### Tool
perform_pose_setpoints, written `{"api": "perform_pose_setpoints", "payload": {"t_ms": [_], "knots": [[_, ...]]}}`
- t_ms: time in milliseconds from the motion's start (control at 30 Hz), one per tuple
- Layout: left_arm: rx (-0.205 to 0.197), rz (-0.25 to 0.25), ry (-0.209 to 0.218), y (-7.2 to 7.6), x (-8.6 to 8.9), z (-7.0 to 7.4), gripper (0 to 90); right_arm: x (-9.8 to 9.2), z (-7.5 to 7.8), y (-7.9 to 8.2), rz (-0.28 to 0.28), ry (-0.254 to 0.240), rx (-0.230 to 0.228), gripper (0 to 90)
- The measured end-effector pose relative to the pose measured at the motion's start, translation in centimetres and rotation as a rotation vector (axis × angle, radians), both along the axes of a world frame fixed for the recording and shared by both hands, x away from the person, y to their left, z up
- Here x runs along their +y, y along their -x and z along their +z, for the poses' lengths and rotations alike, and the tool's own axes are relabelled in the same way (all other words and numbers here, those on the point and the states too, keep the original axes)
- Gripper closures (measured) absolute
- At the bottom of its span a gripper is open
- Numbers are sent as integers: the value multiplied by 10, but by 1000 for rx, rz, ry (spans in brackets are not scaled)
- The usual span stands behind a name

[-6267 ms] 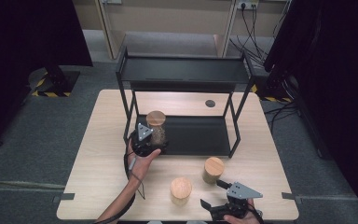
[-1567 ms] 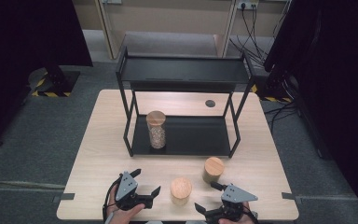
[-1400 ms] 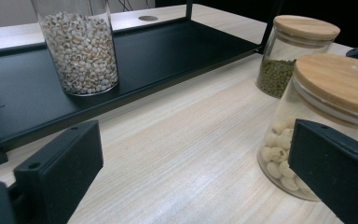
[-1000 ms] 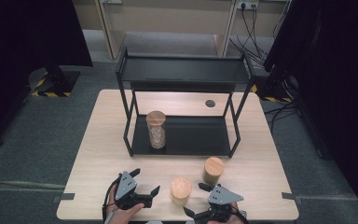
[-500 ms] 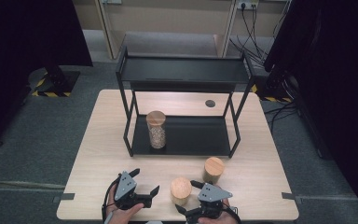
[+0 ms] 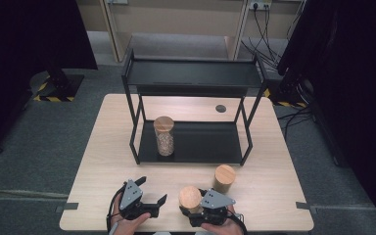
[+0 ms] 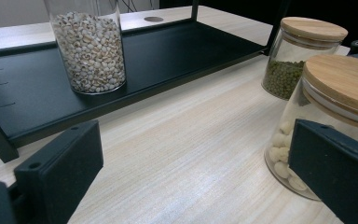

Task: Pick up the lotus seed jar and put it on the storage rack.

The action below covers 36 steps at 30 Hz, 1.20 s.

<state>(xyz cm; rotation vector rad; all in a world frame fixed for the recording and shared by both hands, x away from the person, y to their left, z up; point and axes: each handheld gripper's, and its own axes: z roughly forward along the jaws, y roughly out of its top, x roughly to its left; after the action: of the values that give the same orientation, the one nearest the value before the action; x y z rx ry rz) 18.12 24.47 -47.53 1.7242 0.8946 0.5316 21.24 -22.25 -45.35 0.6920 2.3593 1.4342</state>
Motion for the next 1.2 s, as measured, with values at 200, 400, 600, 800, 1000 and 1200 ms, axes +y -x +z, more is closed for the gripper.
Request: {"api": "perform_pose_setpoints", "payload": {"t_ms": [200,400,600,800,1000,1200], "knots": [[0,1,1,0,0,0,26,3,3,0,-9,11,-1,255],[0,3,1,0,1,0,26,8,14,-5,-20,14,-7,255],[0,5,3,0,2,0,26,12,29,-13,-12,25,-13,255],[0,9,5,0,2,0,26,13,42,-22,-11,31,-14,255],[0,9,5,0,3,0,26,15,55,-36,-11,33,-15,255],[1,12,6,0,3,0,26,15,65,-48,-8,22,1,255]]}}
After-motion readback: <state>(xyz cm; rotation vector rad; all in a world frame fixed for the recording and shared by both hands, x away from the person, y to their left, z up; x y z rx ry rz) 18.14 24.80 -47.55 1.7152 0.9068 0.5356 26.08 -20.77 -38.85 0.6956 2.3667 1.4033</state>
